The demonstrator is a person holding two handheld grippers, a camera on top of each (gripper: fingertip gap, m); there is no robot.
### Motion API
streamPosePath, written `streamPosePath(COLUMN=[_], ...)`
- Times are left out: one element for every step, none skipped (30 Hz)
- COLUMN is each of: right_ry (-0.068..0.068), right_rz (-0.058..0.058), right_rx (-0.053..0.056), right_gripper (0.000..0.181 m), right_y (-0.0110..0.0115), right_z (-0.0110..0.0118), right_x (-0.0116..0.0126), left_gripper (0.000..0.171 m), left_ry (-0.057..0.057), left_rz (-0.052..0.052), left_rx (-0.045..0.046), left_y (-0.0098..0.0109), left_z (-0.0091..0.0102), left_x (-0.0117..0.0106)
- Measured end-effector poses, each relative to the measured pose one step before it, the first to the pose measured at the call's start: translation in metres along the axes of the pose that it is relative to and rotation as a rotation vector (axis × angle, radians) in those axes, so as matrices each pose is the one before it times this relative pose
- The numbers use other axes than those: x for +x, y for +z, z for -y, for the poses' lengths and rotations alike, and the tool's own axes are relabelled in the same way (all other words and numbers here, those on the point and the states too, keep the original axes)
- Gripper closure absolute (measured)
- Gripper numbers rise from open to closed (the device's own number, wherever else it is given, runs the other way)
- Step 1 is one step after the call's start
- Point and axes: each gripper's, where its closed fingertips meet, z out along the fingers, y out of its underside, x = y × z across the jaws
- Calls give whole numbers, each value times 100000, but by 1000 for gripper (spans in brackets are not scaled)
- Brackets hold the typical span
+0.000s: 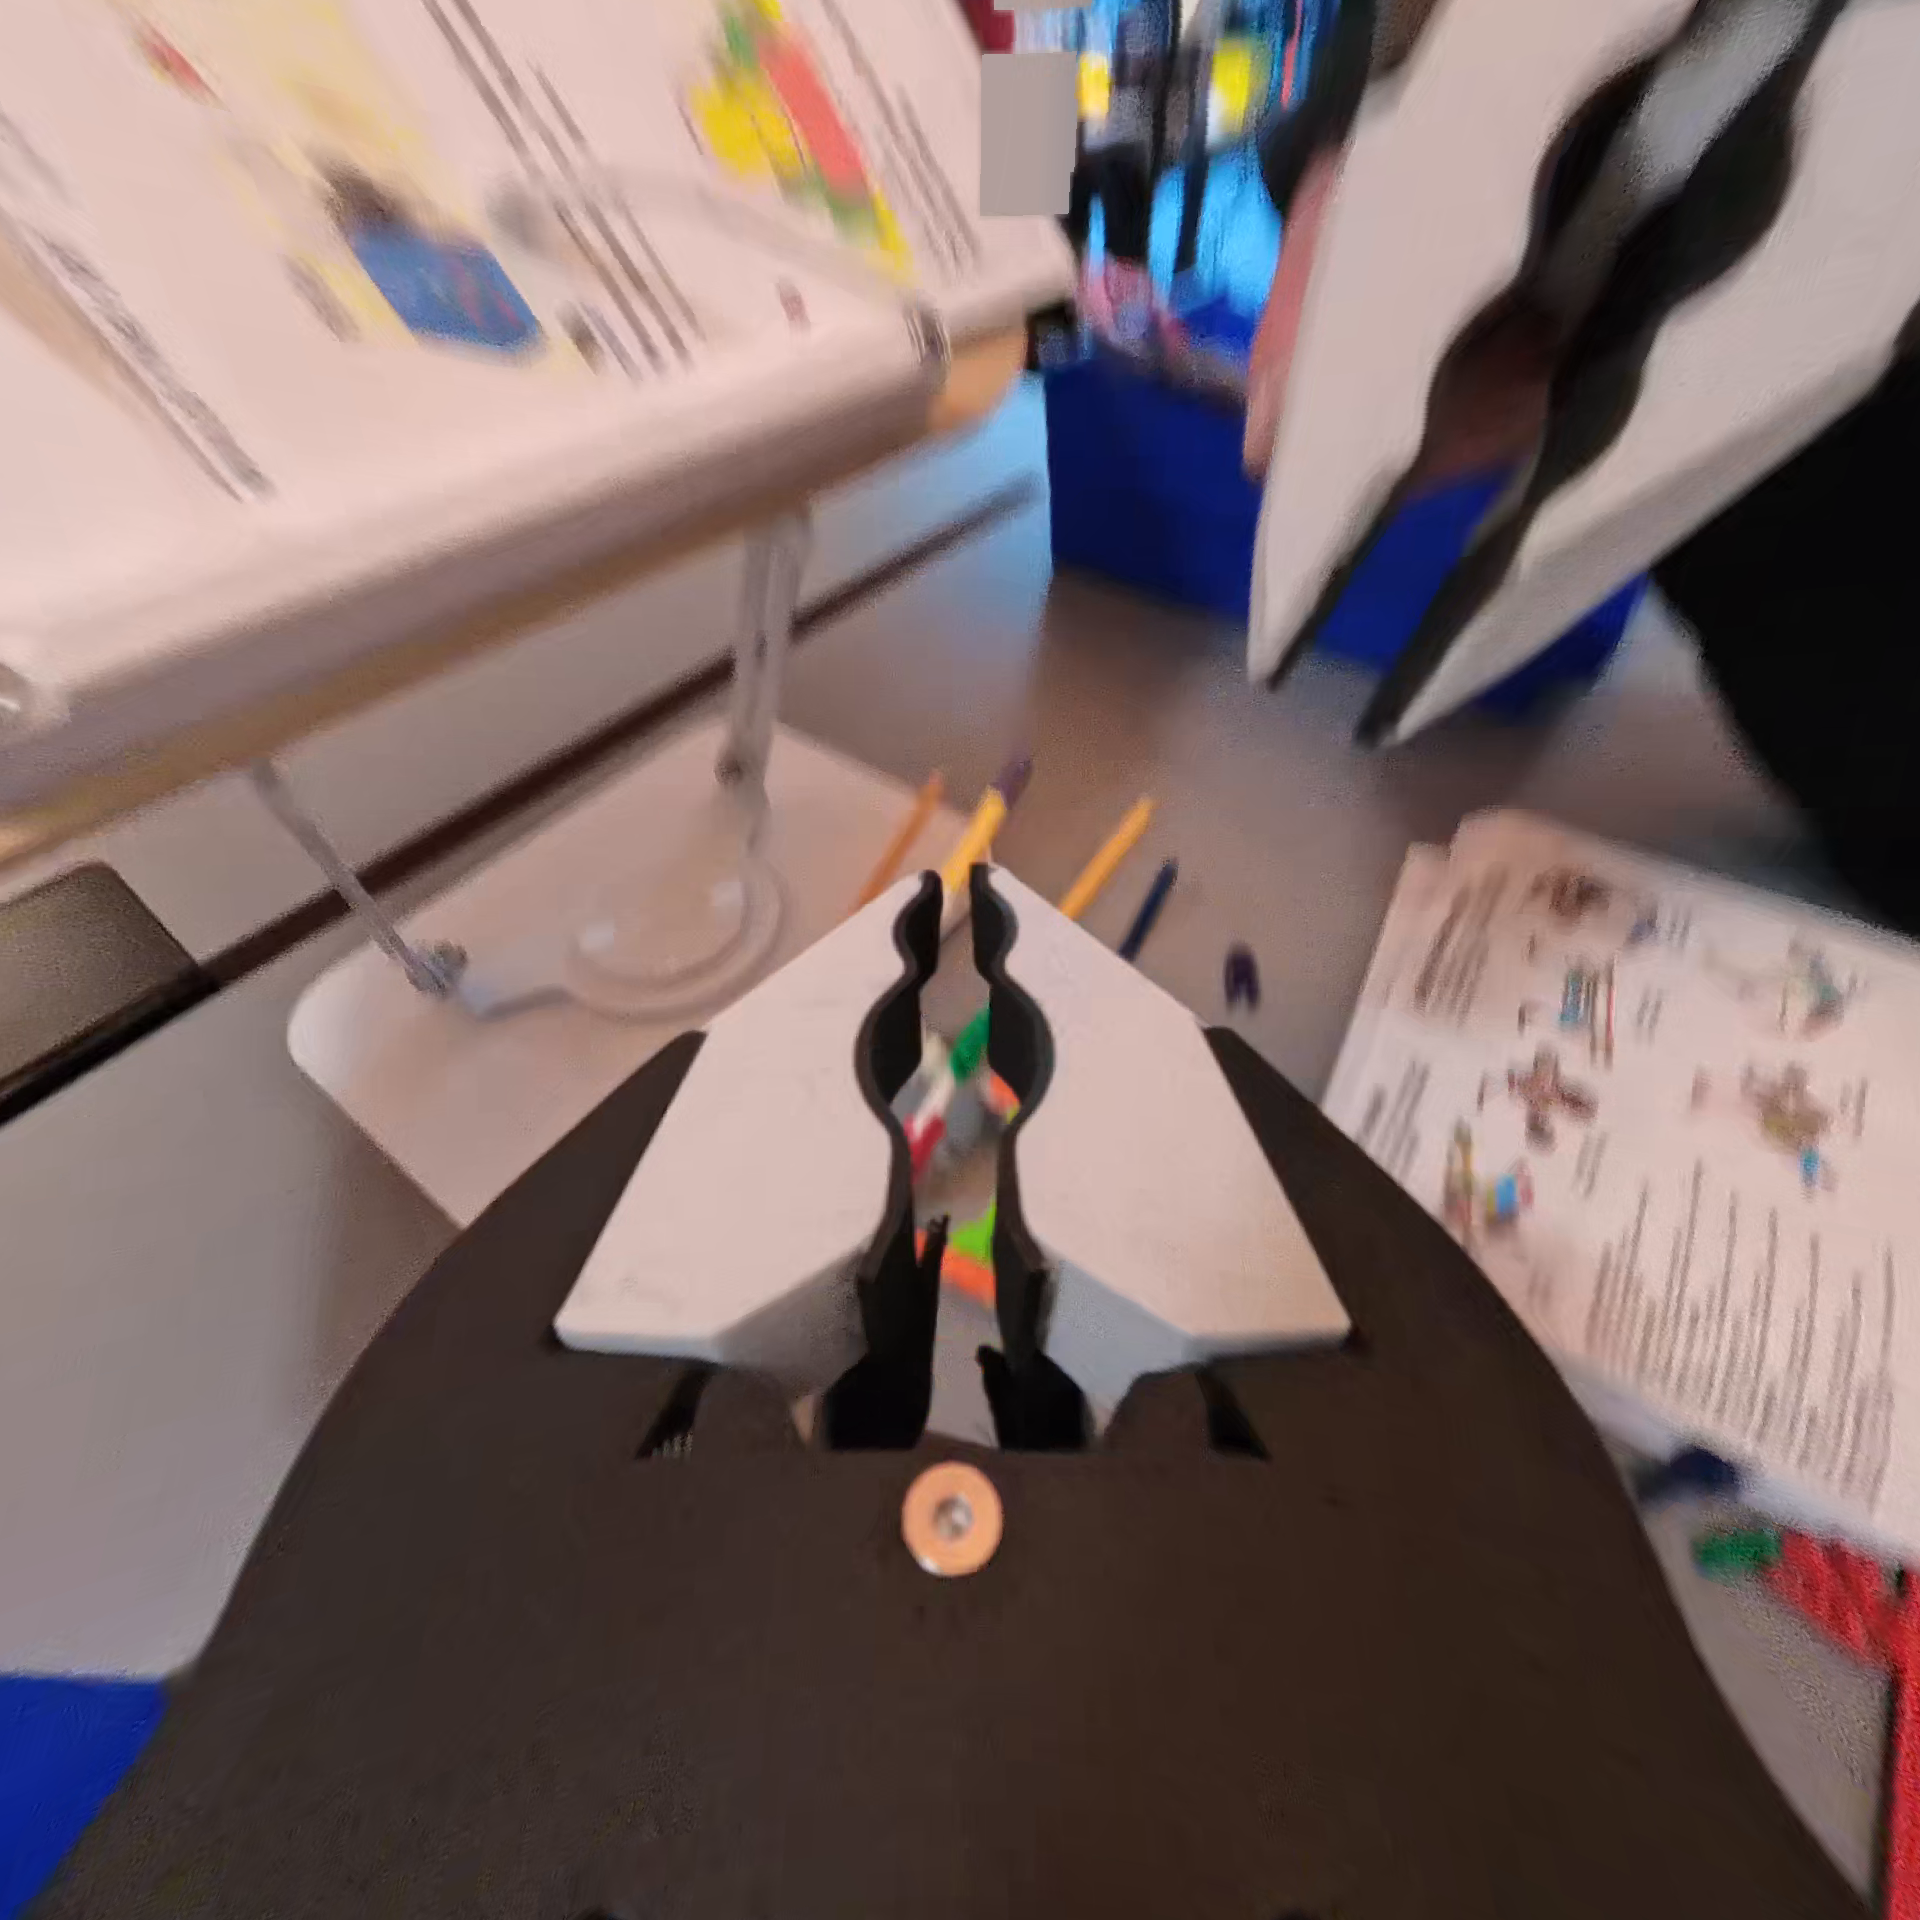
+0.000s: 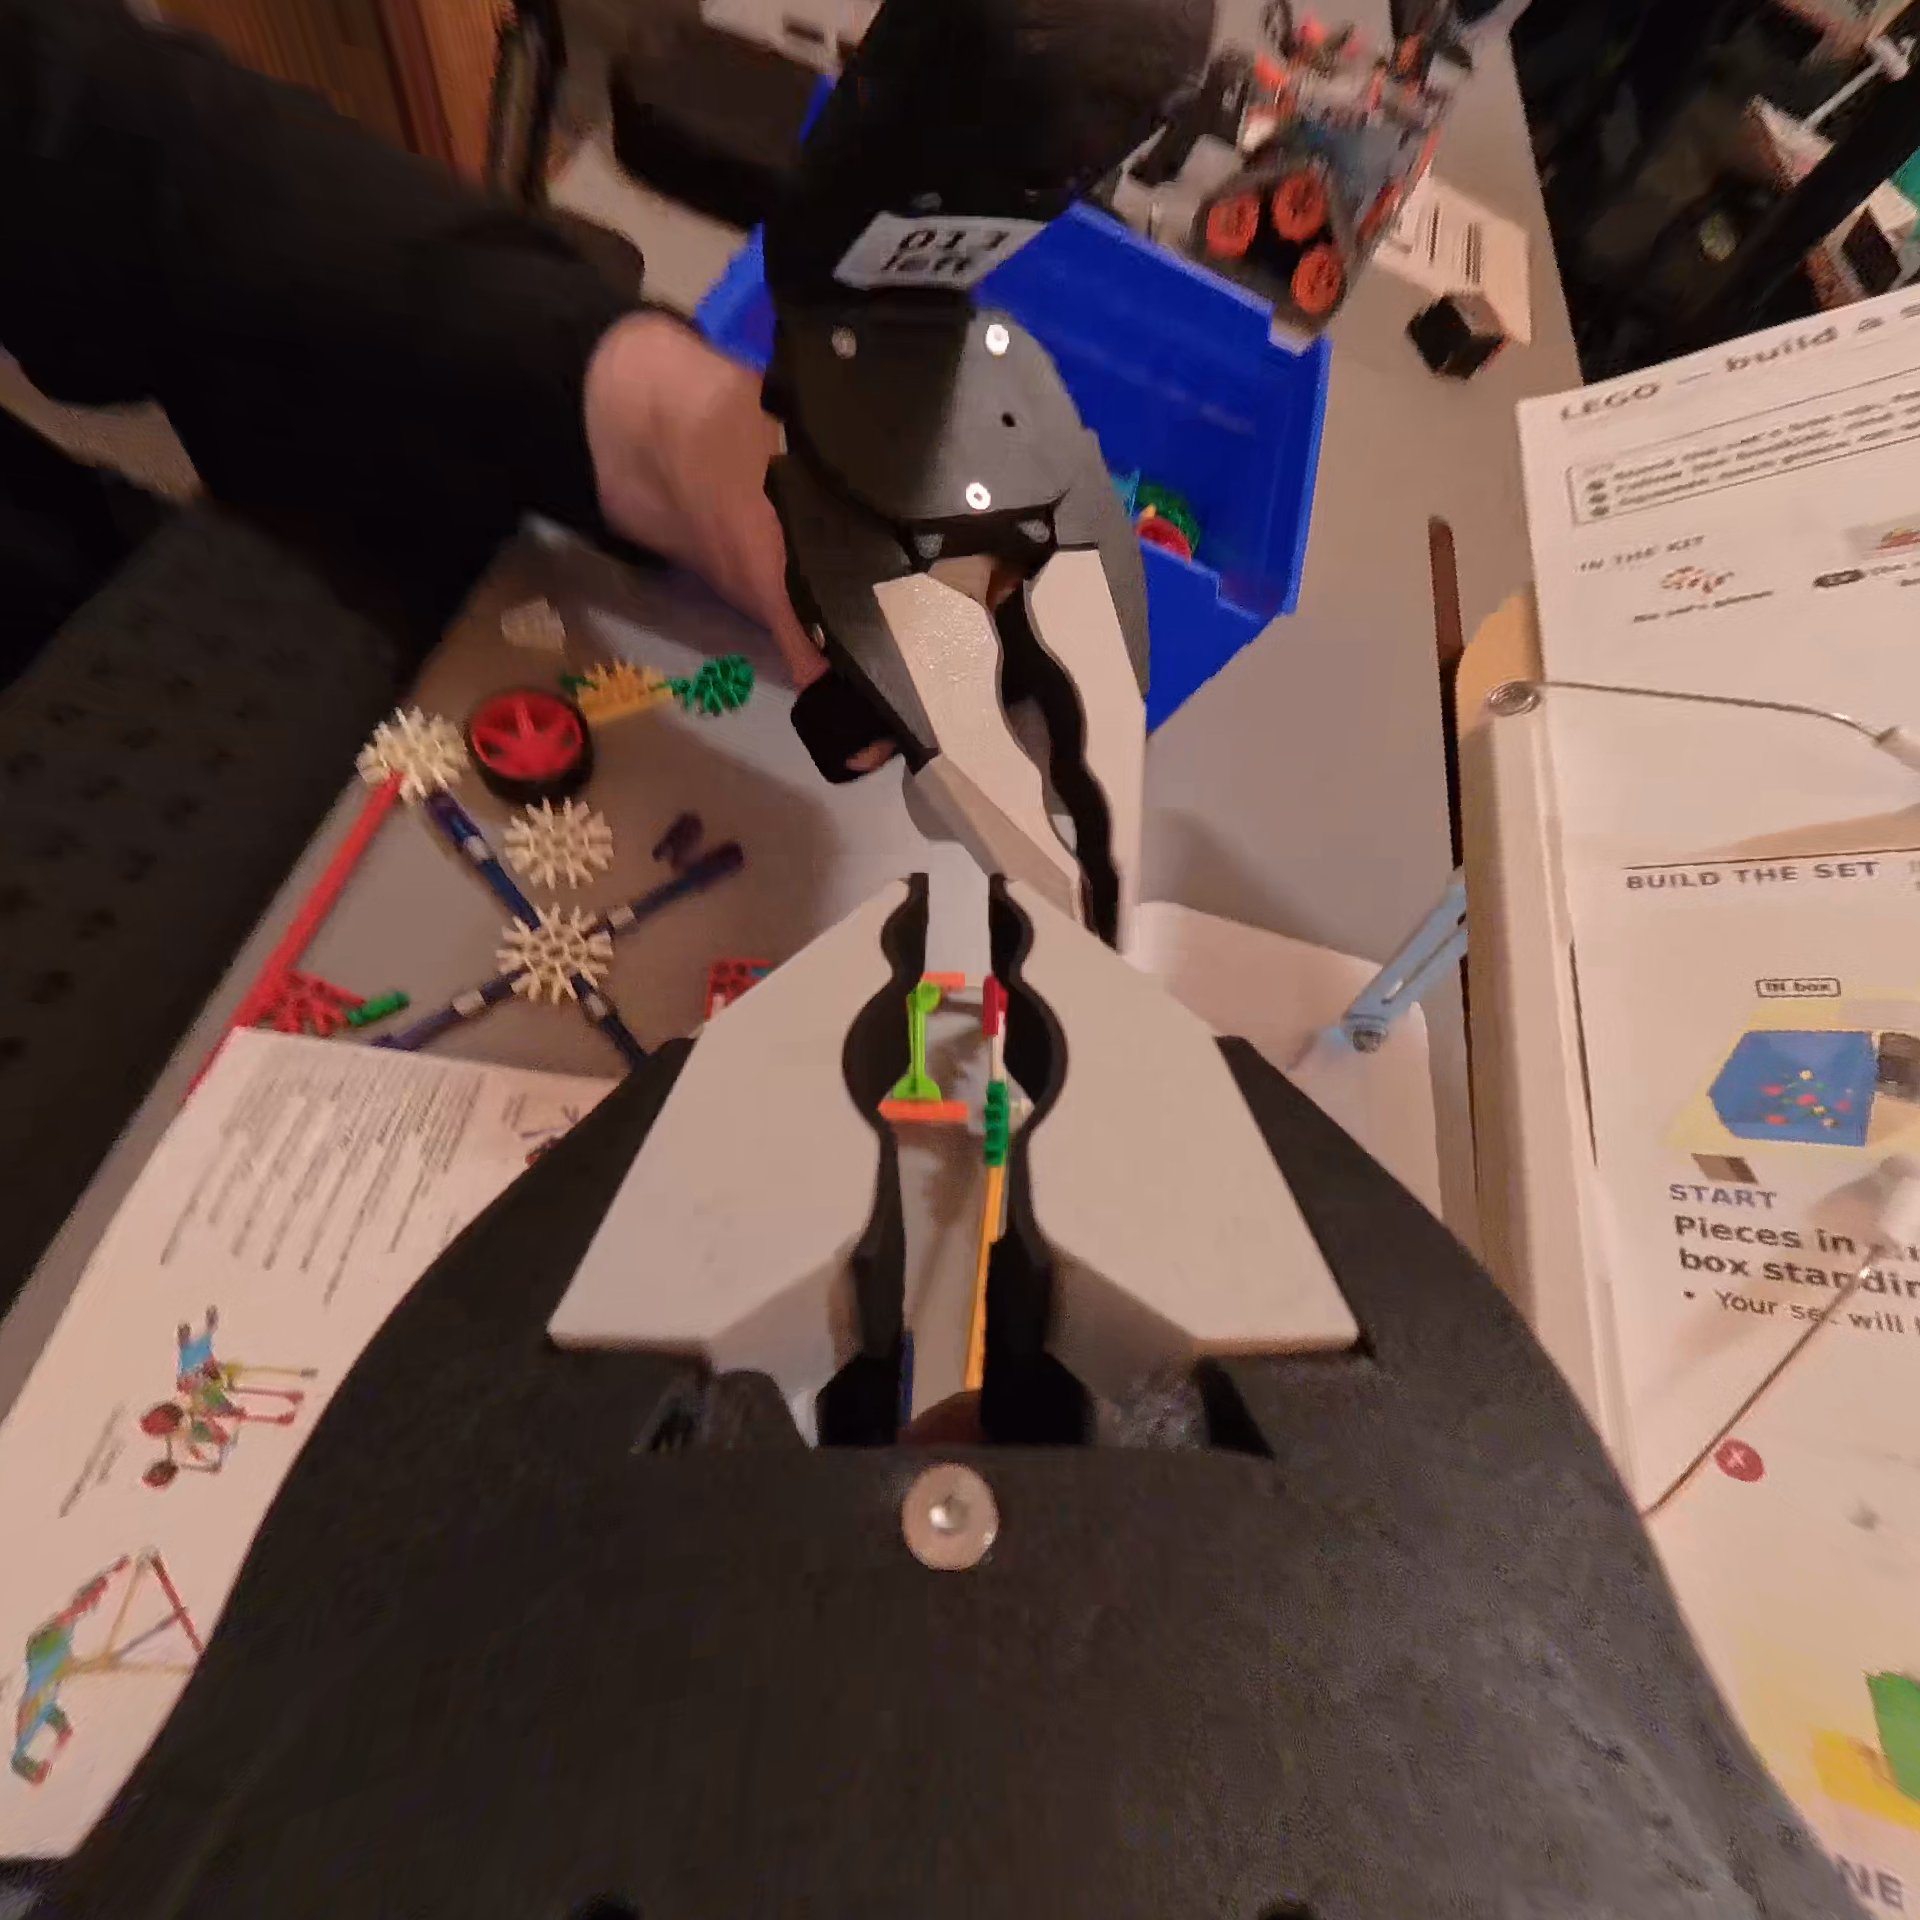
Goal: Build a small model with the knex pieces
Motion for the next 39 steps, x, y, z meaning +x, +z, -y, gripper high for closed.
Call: streamPosePath(right_ry=[-746, -217, -447, -243, 312, 453, 156, -81, -43, 42, 40, -67, -140, -98, -52, 16, 39, 28, 92, 154, 195, 279, 373, 411, 434, 597, 912, 1206, 1583, 2239, 2915, 3394, 3635, 3685, 3651, 3551, 3087, 2423, 2475], right_rz=[911, 488, -585, -286, 521, 307, -562, -825, -337, 15, 93, 70, -37, -154, -238, -124, -51, -233, -401, -317, -195, -375, -392, -75, -103, -261, 56, 274, -251, -438, 254, 141, -522, 310, 1427, 1413, 1100, 958, 517], right_rx=[-2251, -2518, -2705, -1895, -883, -563, -883, -1099, -824, -270, 98, 146, 101, 51, 137, 250, 208, 13, -127, 6, 181, 147, 40, 3, 28, 199, 409, 609, 810, 1037, 1614, 2210, 2402, 2628, 2927, 2338, 1135, 819, 891], right_gripper=[172, 172, 172, 172, 173, 173, 174, 174, 174, 174, 175, 175, 175, 176, 176, 176, 176, 177, 176, 176, 176, 176, 176, 177, 176, 176, 176, 174, 173, 171, 166, 161, 159, 159, 157, 157, 157, 157, 157], right_y=[172, 204, 219, 198, 154, 139, 122, 102, 94, 56, 16, -3, -24, -26, -40, -60, -55, -53, -54, -57, -66, -67, -54, -36, -14, -8, 10, 18, 36, 33, 22, 14, 10, 38, 107, 188, 282, 354, 420], right_z=[-273, -374, -469, -377, -238, -164, -196, -230, -186, -80, 1, 34, 20, 10, 30, 46, 15, -15, -47, -31, -12, -20, -29, -57, -61, -32, -7, 26, 33, 58, 118, 198, 236, 275, 309, 240, 58, -9, -4], right_x=[-314, -159, 67, 50, -28, 16, 141, 161, 83, 25, 0, 0, 0, 23, 36, 20, 21, 55, 90, 86, 68, 97, 123, 77, 74, 129, 82, 86, 211, 297, 251, 323, 455, 305, 92, 55, 61, 32, 101], left_gripper=[166, 166, 164, 157, 155, 151, 144, 140, 139, 136, 133, 132, 136, 136, 137, 142, 147, 149, 150, 151, 151, 151, 151, 151, 151, 151, 151, 151, 152, 151, 151, 152, 151, 151, 151, 152, 151, 151, 151], left_ry=[3531, 1123, 1824, 4960, 4978, 2585, 1942, 604, 419, 1381, 1057, 23, -1130, -216, 1206, 1029, 51, 984, 1525, 992, 588, 239, -507, -1038, 186, 821, 380, -947, -424, 1741, 2975, 1839, 3193, 3920, 4575, 4521, 3753, 2835, 3191], left_rz=[-3413, -3644, -4319, -2111, 3150, 1976, -1497, -1915, -631, 259, -1033, 202, 872, 129, 373, 31, 657, 1112, 1459, 1760, 2334, 1067, -1542, -1781, 1459, 1923, 1923, 3070, 3980, 5137, 8373, 9060, 9396, 10252, 8171, 6838, 6073, 3920, 3648], left_rx=[-7403, -8016, -10717, -10227, -5848, -5929, -5160, -3040, -2923, -3857, -2503, 606, 307, -443, -96, 537, 281, -382, -576, -717, -25, 832, 1904, 1930, 1534, 879, 2596, 3612, 4063, 5168, 6118, 2552, 3672, 4394, 2144, 1426, 3145, 2586, 1068], left_y=[-86, -36, 116, 269, 402, 519, 563, 582, 575, 564, 483, 318, 88, -20, -18, 43, 55, 24, 6, 25, 5, -82, -182, -214, -230, -273, -386, -495, -556, -593, -603, -409, -390, -379, -214, -149, -206, -156, -62], left_z=[-1405, -1461, -1808, -1763, -990, -876, -759, -442, -464, -654, -467, 59, 106, 14, 27, 97, 106, 36, -1, -34, 35, 145, 319, 323, 273, 179, 429, 636, 773, 970, 1136, 650, 733, 776, 382, 242, 455, 395, 231], left_x=[791, 885, 1092, 932, 125, 177, 648, 601, 266, 100, 272, 6, -214, -70, 14, 107, 9, -70, -75, -167, -317, -169, 175, 217, -259, -352, -393, -651, -800, -841, -1229, -1387, -1357, -1443, -1137, -905, -762, -436, -366])
